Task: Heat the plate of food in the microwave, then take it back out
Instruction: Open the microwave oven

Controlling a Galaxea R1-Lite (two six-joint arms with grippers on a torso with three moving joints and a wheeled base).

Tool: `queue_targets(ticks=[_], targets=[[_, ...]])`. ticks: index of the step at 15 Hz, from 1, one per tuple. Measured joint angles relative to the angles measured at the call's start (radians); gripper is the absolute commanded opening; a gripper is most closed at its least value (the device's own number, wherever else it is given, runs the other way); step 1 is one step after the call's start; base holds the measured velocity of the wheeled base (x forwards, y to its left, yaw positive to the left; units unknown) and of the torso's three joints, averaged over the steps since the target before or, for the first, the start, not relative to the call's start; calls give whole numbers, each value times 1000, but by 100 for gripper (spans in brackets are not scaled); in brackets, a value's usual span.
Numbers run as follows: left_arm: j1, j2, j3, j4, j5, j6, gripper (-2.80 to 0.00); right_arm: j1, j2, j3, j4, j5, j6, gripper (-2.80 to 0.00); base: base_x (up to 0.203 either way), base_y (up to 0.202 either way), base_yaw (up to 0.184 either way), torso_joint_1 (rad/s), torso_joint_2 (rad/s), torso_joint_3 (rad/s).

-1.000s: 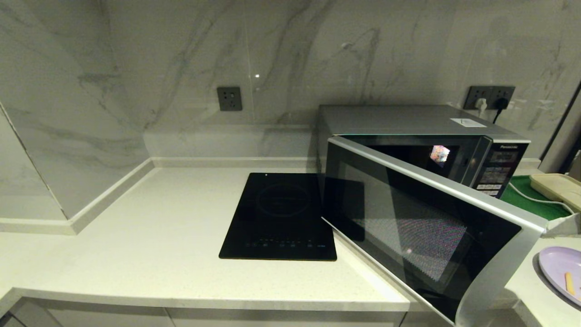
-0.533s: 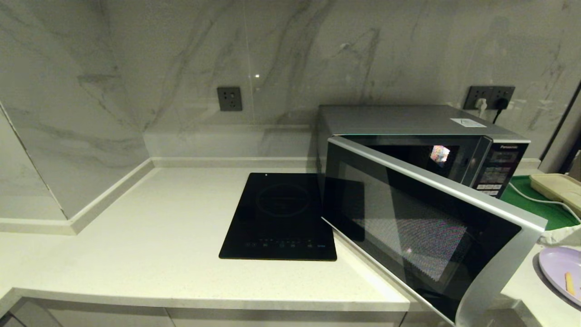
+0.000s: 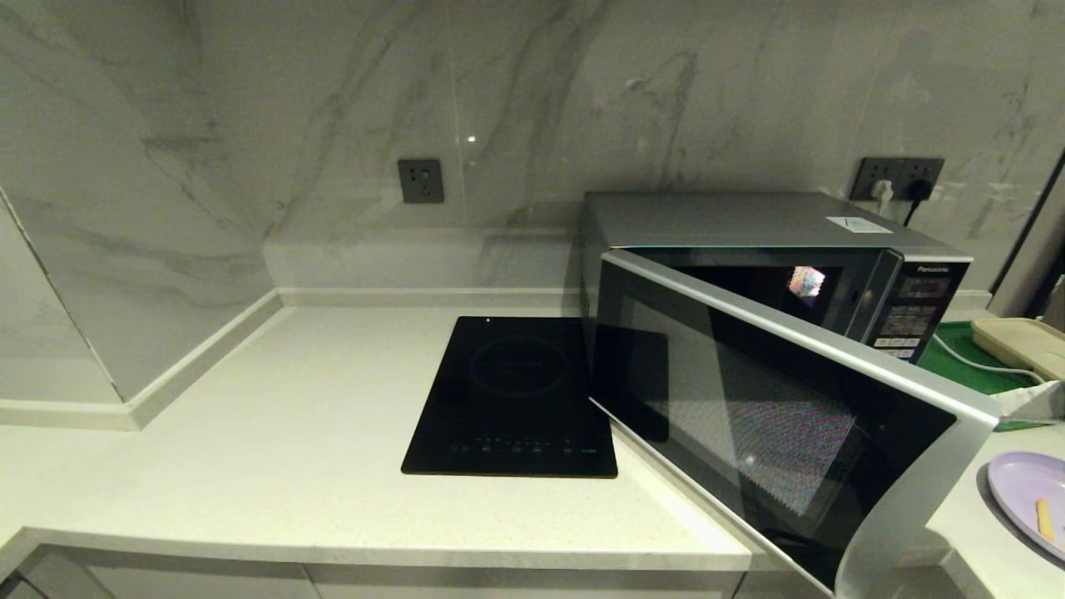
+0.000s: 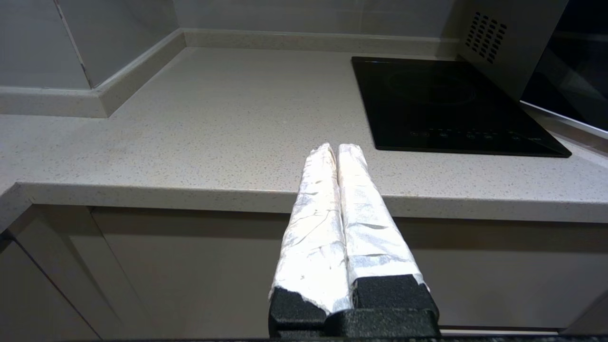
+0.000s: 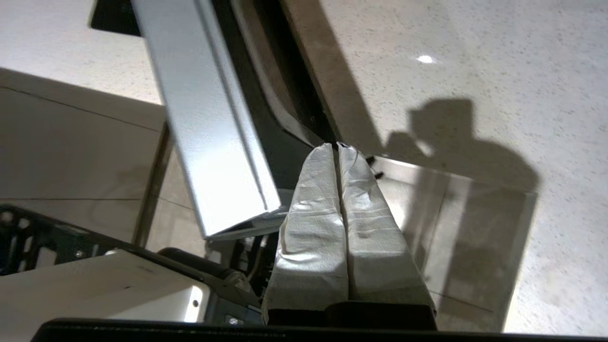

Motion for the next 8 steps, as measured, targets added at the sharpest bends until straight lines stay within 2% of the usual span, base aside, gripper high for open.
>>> queue_targets(ticks=[3, 7, 8], targets=[[0, 0, 0, 0, 0, 0, -280, 2, -10, 8, 4, 80, -32, -280, 0, 0, 0, 0, 0, 0], [0, 0, 0, 0, 0, 0, -280, 23, -58, 55, 22, 118, -180, -280, 0, 0, 0, 0, 0, 0], [0, 0, 0, 0, 0, 0, -280, 37, -70, 71, 23, 118, -189, -280, 0, 0, 0, 0, 0, 0]])
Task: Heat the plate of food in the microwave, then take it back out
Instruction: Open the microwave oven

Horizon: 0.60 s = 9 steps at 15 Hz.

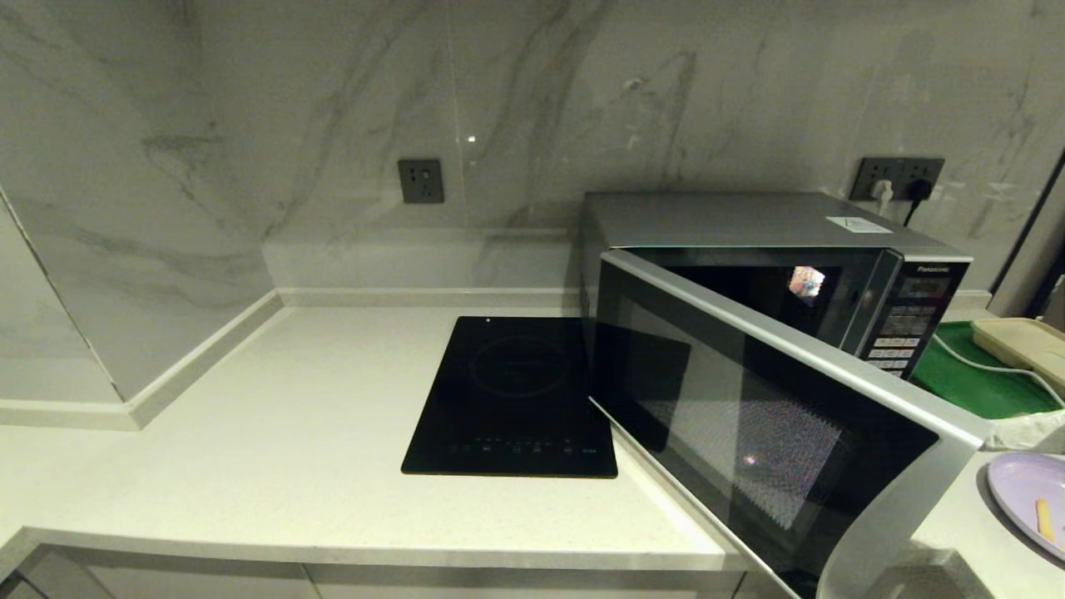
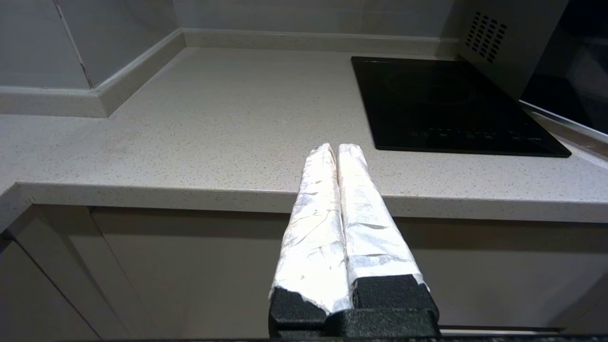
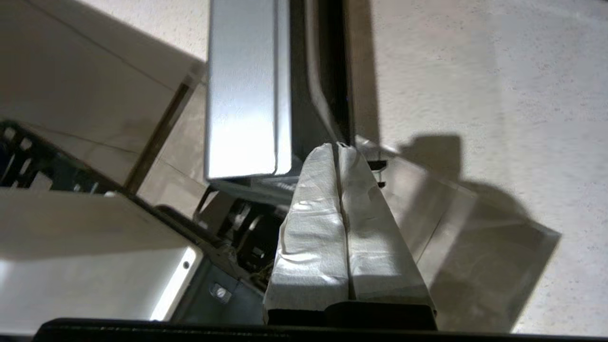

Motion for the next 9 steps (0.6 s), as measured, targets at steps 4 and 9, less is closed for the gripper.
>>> queue_targets(ticks=[4, 9], targets=[[-1, 0, 0, 0, 0, 0, -280, 106, -60, 72, 1, -2, -3, -280, 0, 0, 0, 0, 0, 0], [0, 0, 0, 0, 0, 0, -280, 345, -108, 104, 1, -25, -1, -280, 0, 0, 0, 0, 0, 0]])
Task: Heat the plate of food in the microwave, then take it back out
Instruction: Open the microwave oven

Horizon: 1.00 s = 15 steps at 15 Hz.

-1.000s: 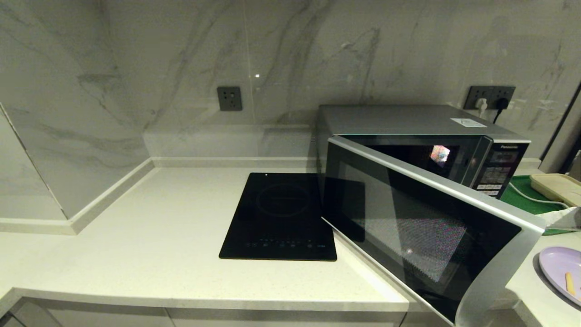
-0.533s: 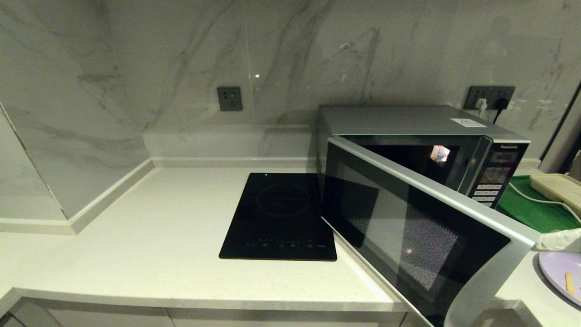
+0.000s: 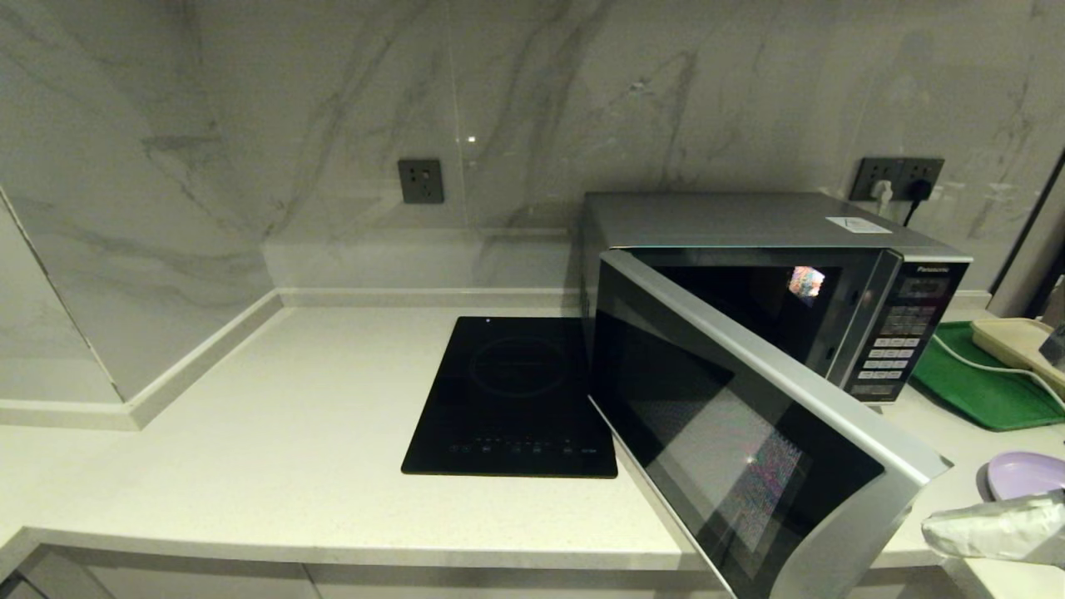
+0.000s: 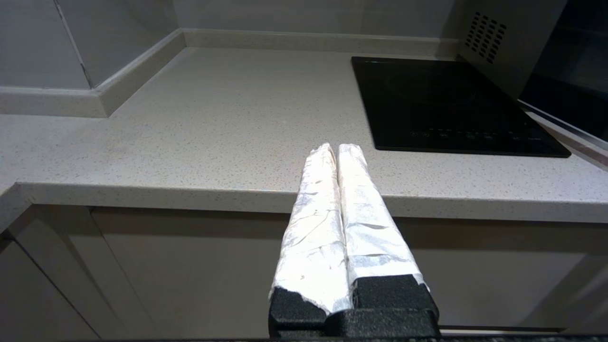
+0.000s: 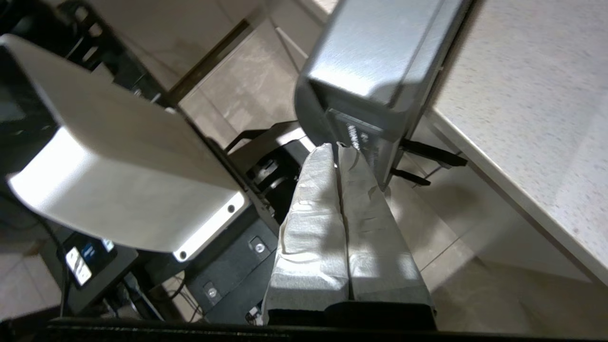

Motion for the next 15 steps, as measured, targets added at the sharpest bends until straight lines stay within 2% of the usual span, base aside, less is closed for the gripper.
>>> queue_targets(ticks=[2, 6, 9, 15], targets=[[0, 0, 0, 0, 0, 0, -280, 32, -4, 0, -1, -15, 4, -280, 0, 0, 0, 0, 0, 0], [0, 0, 0, 0, 0, 0, -280, -1, 26, -30, -28, -45, 6, -280, 0, 0, 0, 0, 0, 0], [0, 0, 0, 0, 0, 0, -280, -1, 102, -121, -116, -81, 67, -280, 0, 0, 0, 0, 0, 0], [0, 0, 0, 0, 0, 0, -280, 211, 174, -177, -127, -102, 87, -280, 0, 0, 0, 0, 0, 0]])
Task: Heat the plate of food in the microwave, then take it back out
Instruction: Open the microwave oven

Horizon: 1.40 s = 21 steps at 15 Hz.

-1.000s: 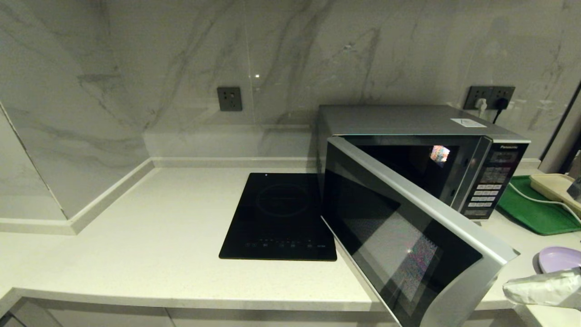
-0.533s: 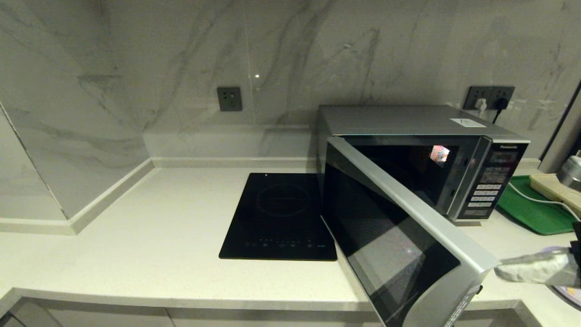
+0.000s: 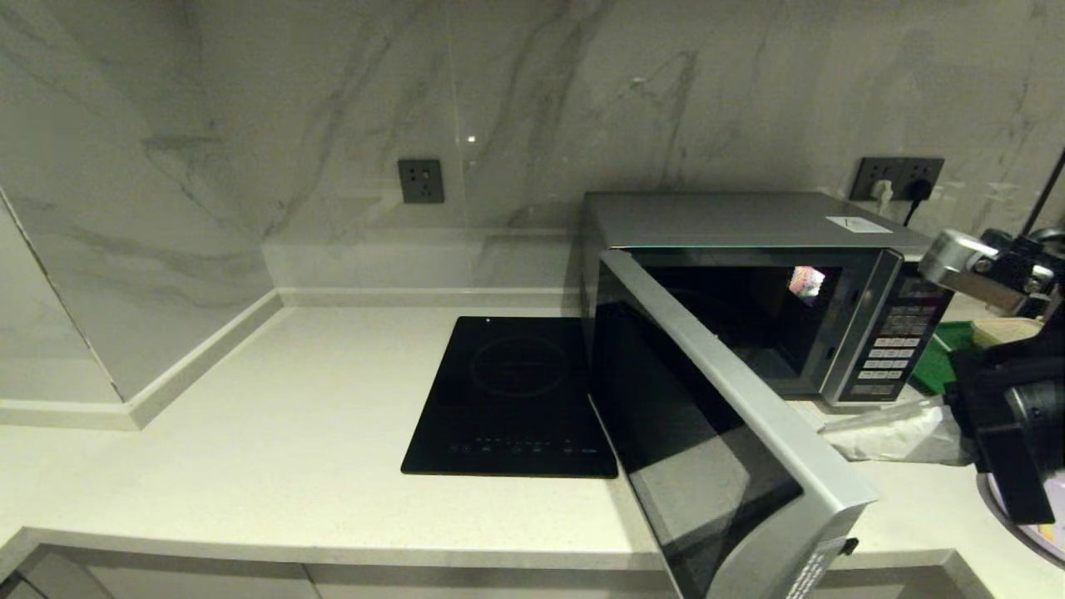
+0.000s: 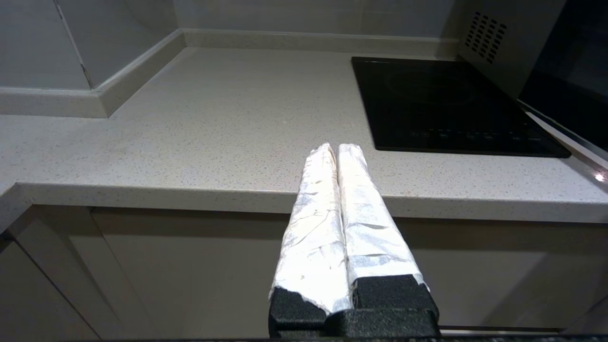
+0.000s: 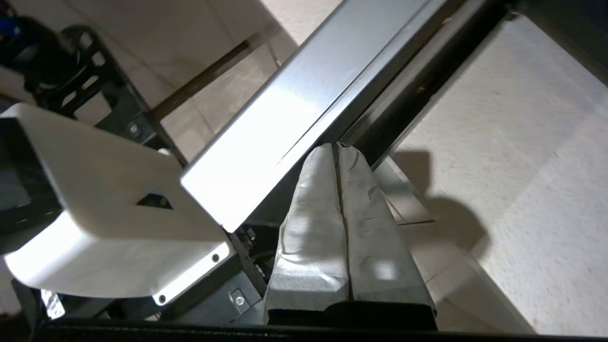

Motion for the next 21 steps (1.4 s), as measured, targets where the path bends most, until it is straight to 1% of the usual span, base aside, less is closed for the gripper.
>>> queue_targets(ticks=[3, 6, 9, 21], targets=[[0, 0, 0, 1, 0, 0, -280, 64, 6, -3, -2, -28, -1, -280, 0, 0, 0, 0, 0, 0], [0, 0, 0, 1, 0, 0, -280, 91, 7, 1, -2, -30, -1, -280, 0, 0, 0, 0, 0, 0], [0, 0, 0, 1, 0, 0, -280, 115, 9, 1, -2, -50, -1, -280, 0, 0, 0, 0, 0, 0], [0, 0, 0, 0, 0, 0, -280, 124, 62, -28, -6, -62, -1, -280, 0, 0, 0, 0, 0, 0]])
